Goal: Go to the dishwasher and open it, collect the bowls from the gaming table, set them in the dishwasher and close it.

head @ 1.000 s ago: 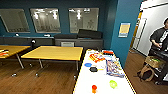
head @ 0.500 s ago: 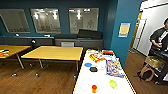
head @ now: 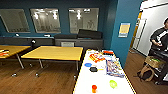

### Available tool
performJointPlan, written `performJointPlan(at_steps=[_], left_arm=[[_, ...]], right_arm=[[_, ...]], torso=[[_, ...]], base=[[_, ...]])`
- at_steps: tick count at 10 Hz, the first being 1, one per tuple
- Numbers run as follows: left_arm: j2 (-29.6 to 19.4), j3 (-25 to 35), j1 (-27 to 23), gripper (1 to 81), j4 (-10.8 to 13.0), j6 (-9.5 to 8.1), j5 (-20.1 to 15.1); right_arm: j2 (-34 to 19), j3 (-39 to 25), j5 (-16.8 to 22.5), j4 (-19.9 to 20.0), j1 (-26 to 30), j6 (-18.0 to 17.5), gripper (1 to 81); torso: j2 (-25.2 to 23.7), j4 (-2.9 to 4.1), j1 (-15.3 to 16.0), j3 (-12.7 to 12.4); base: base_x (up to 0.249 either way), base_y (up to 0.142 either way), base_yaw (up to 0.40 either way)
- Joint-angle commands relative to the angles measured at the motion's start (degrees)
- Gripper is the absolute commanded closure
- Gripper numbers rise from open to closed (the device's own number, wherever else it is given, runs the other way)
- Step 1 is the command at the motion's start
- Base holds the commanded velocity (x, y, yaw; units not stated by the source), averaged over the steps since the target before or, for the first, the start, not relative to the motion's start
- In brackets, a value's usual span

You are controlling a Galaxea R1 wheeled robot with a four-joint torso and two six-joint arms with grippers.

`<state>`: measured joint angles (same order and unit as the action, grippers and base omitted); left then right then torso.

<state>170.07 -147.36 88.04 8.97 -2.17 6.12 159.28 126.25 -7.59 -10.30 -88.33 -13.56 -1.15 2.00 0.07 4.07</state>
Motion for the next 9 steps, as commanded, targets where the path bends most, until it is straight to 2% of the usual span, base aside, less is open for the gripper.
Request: performJointPlan(at_steps=[1,5,7,9], left_arm=[[-0.1,0.8,-2.0,1.0,0.1,0.06,-2.6],[0.2,0.7,-2.2,1.0,-0.1,0.06,-2.7],[0.1,0.4,-2.3,1.0,-0.1,-0.03,-2.7],[0.0,0.4,-2.3,1.0,-0.1,-0.2,-2.7]], right_arm=[[-23.9,-29.1,-3.9,1.6,5.5,-2.6,1.0],[-39.4,-44.2,-5.1,5.1,12.3,-2.6,1.0],[-47.4,-52.0,-4.9,7.4,17.9,-2.7,1.0],[-53.6,-55.6,-4.1,11.0,25.1,-2.7,1.0]], torso=[[0.0,0.0,0.0,0.0],[0.0,0.0,0.0,0.0],[0.0,0.0,0.0,0.0],[0.0,0.0,0.0,0.0]], base=[[0.0,0.0,0.0],[0.0,0.0,0.0],[0.0,0.0,0.0],[0.0,0.0,0.0]])
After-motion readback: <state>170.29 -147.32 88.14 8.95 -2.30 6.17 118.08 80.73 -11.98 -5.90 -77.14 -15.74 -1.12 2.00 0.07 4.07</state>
